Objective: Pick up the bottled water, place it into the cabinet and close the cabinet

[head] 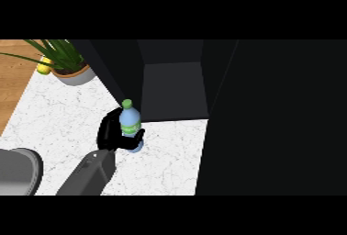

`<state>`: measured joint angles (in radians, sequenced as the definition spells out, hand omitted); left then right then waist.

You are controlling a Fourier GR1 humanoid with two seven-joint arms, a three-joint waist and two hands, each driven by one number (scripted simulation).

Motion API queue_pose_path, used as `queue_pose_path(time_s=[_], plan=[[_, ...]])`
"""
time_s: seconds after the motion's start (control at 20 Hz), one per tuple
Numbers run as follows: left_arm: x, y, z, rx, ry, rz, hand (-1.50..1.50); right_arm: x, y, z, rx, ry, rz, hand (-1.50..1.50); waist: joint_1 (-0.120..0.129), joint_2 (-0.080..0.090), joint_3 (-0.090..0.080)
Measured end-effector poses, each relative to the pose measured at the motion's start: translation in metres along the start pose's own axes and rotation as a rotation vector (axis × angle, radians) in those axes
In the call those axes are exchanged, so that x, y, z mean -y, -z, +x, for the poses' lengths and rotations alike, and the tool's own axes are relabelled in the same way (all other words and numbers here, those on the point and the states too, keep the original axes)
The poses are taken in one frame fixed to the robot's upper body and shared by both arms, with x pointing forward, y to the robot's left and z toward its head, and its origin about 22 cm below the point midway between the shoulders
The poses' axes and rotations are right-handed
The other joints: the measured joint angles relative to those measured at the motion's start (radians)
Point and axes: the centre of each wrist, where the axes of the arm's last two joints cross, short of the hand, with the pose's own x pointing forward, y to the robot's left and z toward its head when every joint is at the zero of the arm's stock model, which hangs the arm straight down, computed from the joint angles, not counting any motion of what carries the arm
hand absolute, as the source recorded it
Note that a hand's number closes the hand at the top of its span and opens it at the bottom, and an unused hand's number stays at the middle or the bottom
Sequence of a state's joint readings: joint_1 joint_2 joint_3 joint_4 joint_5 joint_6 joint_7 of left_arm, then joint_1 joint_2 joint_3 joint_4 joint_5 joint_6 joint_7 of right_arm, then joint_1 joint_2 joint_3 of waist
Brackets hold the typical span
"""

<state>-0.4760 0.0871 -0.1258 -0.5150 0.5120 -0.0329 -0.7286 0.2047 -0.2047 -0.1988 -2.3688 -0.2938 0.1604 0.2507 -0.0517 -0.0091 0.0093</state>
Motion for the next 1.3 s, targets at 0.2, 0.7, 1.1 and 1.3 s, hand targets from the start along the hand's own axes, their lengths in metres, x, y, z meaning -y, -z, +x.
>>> queue_pose_path(time_s=[0.2, 0.7, 1.1, 1.3], plan=[[0.0, 0.001, 0.002, -0.007, 0.027, 0.038, 1.5, 0.007, 0.001, -0.001, 0.004, 0.025, 0.01, -1.5, -0.008, 0.0, 0.002], [0.004, 0.001, 0.006, -0.004, 0.137, 0.147, 1.5, 0.024, 0.004, 0.0, 0.023, 0.065, 0.04, -1.5, -0.026, -0.001, 0.007], [0.004, 0.003, 0.011, 0.007, 0.242, 0.229, 1.5, 0.037, 0.005, 0.002, 0.039, 0.091, 0.064, -1.5, -0.044, 0.0, 0.011], [0.005, 0.006, 0.013, 0.006, 0.265, 0.287, 1.5, 0.045, 0.006, 0.0, 0.04, 0.103, 0.074, -1.5, -0.052, 0.003, 0.011]])
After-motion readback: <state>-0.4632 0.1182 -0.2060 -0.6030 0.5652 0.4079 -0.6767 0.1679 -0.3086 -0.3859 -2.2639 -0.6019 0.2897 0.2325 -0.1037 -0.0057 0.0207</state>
